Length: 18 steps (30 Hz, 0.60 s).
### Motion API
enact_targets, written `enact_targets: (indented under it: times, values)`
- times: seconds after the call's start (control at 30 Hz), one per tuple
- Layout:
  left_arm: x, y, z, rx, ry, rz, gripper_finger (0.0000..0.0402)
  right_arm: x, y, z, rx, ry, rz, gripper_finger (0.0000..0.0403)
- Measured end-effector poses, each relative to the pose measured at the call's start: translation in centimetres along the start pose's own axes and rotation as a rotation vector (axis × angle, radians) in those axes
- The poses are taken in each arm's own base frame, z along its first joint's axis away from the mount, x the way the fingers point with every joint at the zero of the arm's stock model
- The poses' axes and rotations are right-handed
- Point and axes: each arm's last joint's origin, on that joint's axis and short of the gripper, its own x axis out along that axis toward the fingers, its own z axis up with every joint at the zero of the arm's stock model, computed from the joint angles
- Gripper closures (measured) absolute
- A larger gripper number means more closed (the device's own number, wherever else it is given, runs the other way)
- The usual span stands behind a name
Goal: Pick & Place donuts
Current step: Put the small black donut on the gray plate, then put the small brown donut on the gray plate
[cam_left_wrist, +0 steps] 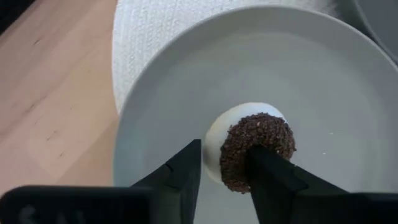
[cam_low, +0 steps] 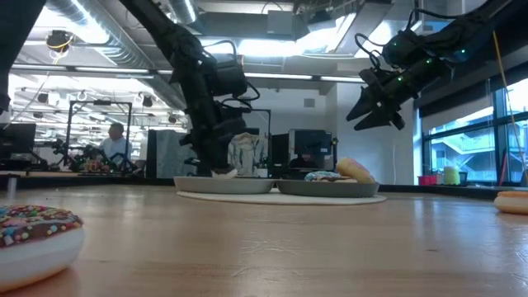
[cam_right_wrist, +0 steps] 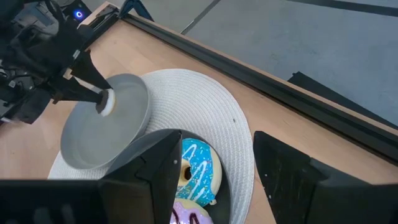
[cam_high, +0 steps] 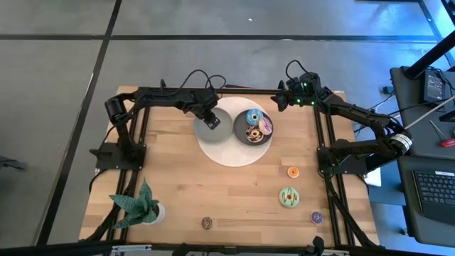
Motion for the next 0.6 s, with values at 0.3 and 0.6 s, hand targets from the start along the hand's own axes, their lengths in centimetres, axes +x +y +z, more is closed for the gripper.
enact_targets:
  times: [0.3,0.6]
  values:
    - [0.0,0.2,0.0,-0.023,0.007,-0.016,0.0242,0.0,0.0,0.0,0.0,0.0,0.0,0.0203]
    - [-4.3,0.8,1.4,0.016,-0.066,-0.062,0.0237,0.0,0.0,0.0,0.001,0.0,0.0,0.0203]
